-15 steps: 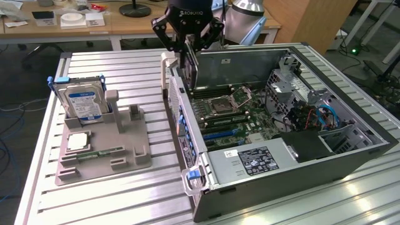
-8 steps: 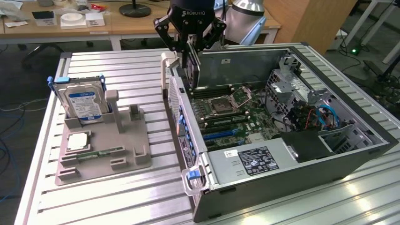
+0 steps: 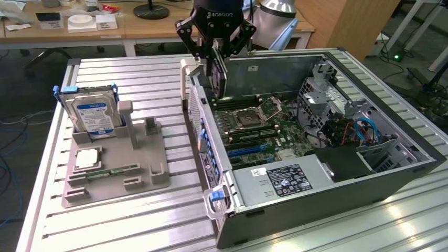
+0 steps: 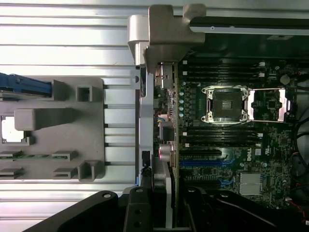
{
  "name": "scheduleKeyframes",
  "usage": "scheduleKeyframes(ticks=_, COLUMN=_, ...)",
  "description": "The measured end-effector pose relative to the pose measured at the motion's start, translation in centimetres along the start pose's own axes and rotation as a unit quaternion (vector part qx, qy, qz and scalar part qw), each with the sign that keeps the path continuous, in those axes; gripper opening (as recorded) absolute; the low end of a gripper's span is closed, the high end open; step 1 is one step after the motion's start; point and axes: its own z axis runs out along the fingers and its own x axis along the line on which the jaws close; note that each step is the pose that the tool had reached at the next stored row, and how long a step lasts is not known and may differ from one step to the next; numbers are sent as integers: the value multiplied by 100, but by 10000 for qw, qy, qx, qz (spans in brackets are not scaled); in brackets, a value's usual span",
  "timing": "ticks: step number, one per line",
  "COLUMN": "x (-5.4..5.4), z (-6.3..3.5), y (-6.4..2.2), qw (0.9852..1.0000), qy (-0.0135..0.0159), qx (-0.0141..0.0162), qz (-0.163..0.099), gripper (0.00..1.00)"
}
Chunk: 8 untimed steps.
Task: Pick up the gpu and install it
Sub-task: 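Pick up the gpu and move the gpu toward the slot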
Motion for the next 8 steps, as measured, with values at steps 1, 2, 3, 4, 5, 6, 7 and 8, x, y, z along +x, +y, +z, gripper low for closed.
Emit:
scheduleKeyframes(ticks=1, x=-6, z=0, y=0, qw=10000, qy=0, qx=0, qz=0, gripper=28)
scheduleKeyframes(ticks=2, x=-12, z=1, y=0, qw=10000, qy=0, qx=0, qz=0, gripper=28)
scheduleKeyframes(ticks=3, x=-18, z=1, y=0, qw=10000, qy=0, qx=0, qz=0, gripper=28)
scheduleKeyframes(ticks=4, x=-24, z=1, y=0, qw=10000, qy=0, qx=0, qz=0, gripper=28)
scheduleKeyframes(ticks=5, x=-31, z=2, y=0, qw=10000, qy=0, qx=0, qz=0, gripper=28)
scheduleKeyframes(ticks=6, x=-38, z=2, y=1, qw=10000, qy=0, qx=0, qz=0, gripper=28)
scheduleKeyframes(ticks=7, x=-45, z=2, y=1, qw=10000, qy=0, qx=0, qz=0, gripper=28)
scheduleKeyframes(ticks=8, x=-51, z=2, y=1, qw=10000, qy=0, qx=0, qz=0, gripper=28)
